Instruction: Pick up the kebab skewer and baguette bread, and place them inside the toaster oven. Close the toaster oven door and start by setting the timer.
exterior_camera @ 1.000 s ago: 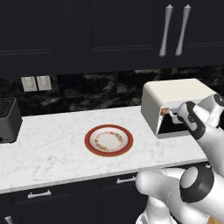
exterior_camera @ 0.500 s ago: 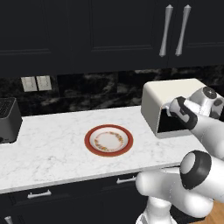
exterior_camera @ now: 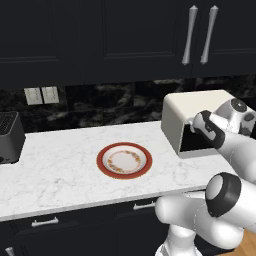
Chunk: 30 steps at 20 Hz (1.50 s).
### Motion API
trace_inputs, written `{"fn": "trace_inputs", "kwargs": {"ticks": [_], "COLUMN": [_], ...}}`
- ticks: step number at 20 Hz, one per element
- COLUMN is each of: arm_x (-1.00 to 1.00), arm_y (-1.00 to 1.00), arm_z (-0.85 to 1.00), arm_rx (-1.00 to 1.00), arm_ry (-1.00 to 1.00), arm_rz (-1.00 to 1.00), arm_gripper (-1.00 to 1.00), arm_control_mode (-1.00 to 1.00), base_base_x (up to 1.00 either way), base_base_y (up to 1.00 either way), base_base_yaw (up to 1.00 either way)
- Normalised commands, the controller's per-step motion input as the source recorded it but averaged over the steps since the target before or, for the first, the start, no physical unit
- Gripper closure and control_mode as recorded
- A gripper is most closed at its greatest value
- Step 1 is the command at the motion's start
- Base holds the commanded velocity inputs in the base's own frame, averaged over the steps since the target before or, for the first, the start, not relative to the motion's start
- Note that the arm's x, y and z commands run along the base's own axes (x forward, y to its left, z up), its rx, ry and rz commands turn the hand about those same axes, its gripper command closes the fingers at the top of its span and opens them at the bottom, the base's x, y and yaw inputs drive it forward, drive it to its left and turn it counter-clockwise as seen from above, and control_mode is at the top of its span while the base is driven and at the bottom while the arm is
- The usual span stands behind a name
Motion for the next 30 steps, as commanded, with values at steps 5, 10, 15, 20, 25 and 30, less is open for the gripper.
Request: {"fn": "trace_inputs", "kwargs": {"ticks": [5,10,15,20,25,30], "arm_x": [0.59,0.7,0.72,0.21,-0.02,-0.39], "arm_y": [0.45,0.52,0.56,0.45,0.3,0.13], "arm_z": [-0.35,-0.41,-0.39,-0.11,-0.05,0.0], "arm_rx": [-0.06,-0.05,-0.05,-0.04,-0.05,-0.04], "arm_ry": [0.0,0.0,0.0,0.0,0.0,0.0], "arm_rz": [0.0,0.0,0.0,0.0,0.0,0.0], "arm_gripper": [-1.0,-1.0,-1.0,-1.0,-1.0,-1.0], "arm_control_mode": [-1.0,-1.0,-1.0,-1.0,-1.0,-1.0], "base_base_x": [0.0,0.0,0.0,0.0,0.0,0.0], "base_base_y": [0.0,0.0,0.0,0.0,0.0,0.0], "base_base_yaw": [0.0,0.0,0.0,0.0,0.0,0.0]}}
